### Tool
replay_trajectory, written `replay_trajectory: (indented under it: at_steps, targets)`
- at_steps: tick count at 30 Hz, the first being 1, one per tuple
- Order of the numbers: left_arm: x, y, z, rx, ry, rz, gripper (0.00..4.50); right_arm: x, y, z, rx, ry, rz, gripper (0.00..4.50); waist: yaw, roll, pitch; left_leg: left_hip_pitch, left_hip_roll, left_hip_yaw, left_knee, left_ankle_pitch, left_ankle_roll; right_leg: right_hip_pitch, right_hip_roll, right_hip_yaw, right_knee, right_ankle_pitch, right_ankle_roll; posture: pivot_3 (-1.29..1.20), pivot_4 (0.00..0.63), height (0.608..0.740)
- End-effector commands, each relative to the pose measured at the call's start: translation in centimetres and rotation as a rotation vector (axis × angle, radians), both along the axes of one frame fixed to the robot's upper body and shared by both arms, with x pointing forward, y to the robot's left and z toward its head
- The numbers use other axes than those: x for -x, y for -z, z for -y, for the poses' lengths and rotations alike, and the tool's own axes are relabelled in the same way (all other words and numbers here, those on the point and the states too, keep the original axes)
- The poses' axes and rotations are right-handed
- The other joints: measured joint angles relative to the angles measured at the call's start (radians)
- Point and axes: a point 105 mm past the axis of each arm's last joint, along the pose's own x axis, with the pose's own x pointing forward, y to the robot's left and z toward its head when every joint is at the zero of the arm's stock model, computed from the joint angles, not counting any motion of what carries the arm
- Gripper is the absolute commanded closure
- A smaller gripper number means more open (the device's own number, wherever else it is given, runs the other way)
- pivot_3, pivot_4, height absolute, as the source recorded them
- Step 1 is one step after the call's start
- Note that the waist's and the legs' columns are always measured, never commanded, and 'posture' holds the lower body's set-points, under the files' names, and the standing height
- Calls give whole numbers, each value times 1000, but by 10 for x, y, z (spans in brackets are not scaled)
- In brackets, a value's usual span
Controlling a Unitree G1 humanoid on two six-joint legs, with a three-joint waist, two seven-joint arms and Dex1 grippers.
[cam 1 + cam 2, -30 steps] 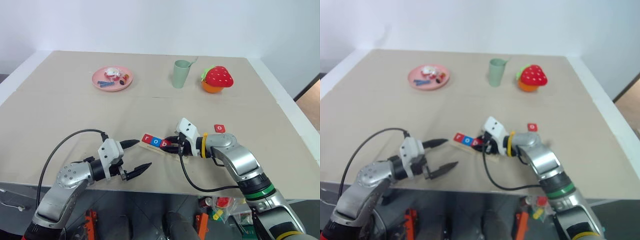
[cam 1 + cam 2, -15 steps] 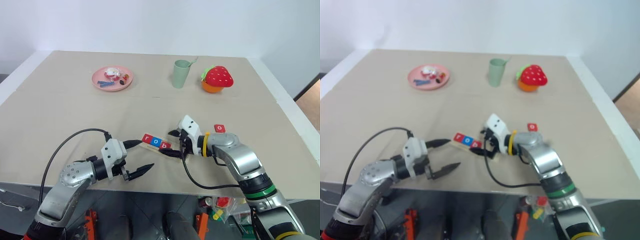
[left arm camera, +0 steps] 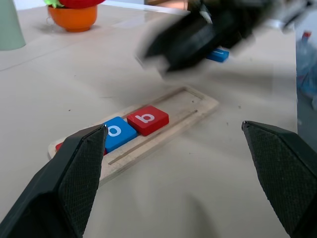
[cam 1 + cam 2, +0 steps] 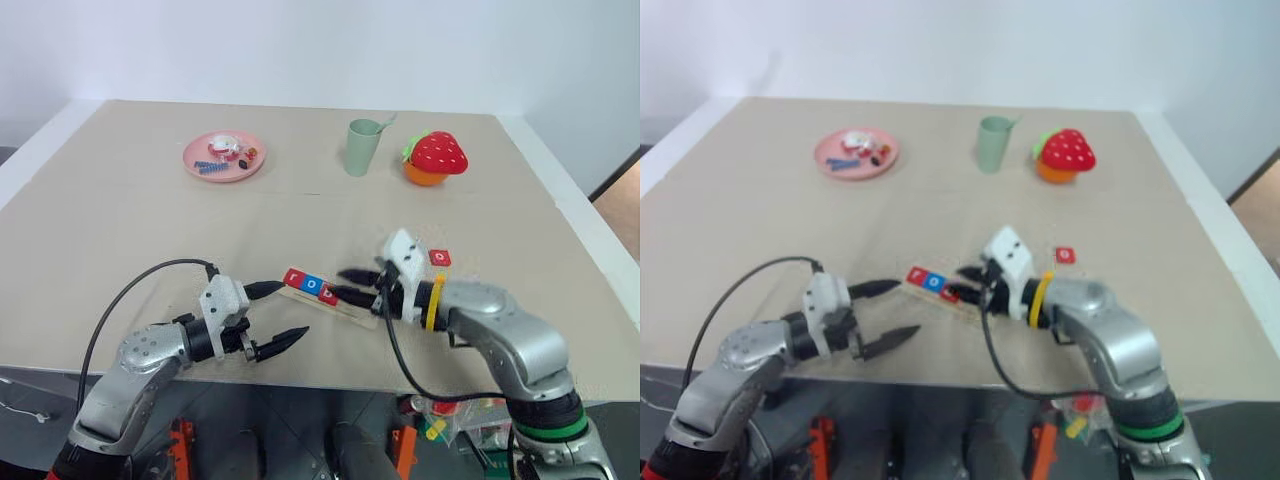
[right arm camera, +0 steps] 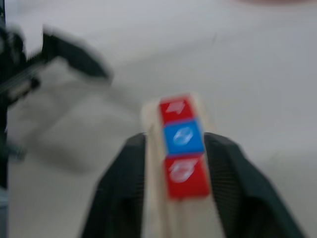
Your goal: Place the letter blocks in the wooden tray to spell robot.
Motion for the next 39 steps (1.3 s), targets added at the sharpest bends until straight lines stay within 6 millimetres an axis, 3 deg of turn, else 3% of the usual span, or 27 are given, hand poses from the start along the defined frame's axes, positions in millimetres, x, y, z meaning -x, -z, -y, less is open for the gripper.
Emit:
replay_trajectory:
  at_steps: [1,17,18,39]
  targets:
    - [2,-11,1,16,18,28,0,6,1,-7,15,-12,28,4070,0,0,0,0,0,0,0,0,0,0,0,0,0,0,0,0,150,740]
    - [10,-4,1,-21,36,28,0,6,27,0,66,12,-17,4070,0,0,0,0,0,0,-2,1,-1,0,0,-1,-2,0,0,0,150,740]
    - [11,-3,1,-23,37,29,0,6,27,0,67,12,-17,4293,0,0,0,0,0,0,-2,1,-1,0,0,0,-2,0,0,0,150,740]
    - [14,1,6,-33,60,25,0,-3,26,-1,61,36,5,4293,1,0,0,0,0,0,-2,1,-1,0,0,-1,-2,0,0,0,150,740]
